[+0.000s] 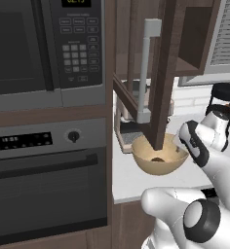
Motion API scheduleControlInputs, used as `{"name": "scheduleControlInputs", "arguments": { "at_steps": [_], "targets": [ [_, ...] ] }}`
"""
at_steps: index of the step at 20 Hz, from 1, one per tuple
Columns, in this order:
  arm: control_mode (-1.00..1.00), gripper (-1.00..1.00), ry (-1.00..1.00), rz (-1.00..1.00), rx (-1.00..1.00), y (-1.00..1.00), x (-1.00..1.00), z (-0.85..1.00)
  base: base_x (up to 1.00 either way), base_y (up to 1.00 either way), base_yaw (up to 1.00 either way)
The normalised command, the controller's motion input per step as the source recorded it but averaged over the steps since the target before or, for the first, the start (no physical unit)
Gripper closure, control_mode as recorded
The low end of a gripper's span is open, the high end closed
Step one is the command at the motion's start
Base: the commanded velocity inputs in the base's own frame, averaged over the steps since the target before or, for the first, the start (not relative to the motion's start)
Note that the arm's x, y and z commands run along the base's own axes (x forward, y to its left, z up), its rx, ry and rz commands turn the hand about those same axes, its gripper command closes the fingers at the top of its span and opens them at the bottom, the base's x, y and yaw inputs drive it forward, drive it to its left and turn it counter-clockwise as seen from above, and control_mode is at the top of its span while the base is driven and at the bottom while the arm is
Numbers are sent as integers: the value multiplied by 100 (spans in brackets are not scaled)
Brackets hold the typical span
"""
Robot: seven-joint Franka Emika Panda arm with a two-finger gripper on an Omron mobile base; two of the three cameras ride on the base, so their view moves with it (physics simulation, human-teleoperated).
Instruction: Open the cabinet, pick up the bread from the cabinet and place it in the basket. Then move the basket to the dining counter.
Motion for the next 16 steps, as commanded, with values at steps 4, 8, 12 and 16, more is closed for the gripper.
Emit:
{"name": "scheduleControlInputs", "arguments": {
  "at_steps": [4,8,12,16],
  "targets": [
    [-100,-100,5,0,0,0,11,-31,0,0,0],
    [-100,-100,3,0,0,1,9,-26,0,0,0],
    [-100,-100,0,0,4,0,1,-17,0,0,0],
    [-100,100,2,0,3,8,0,-16,0,0,0]
  ]
}}
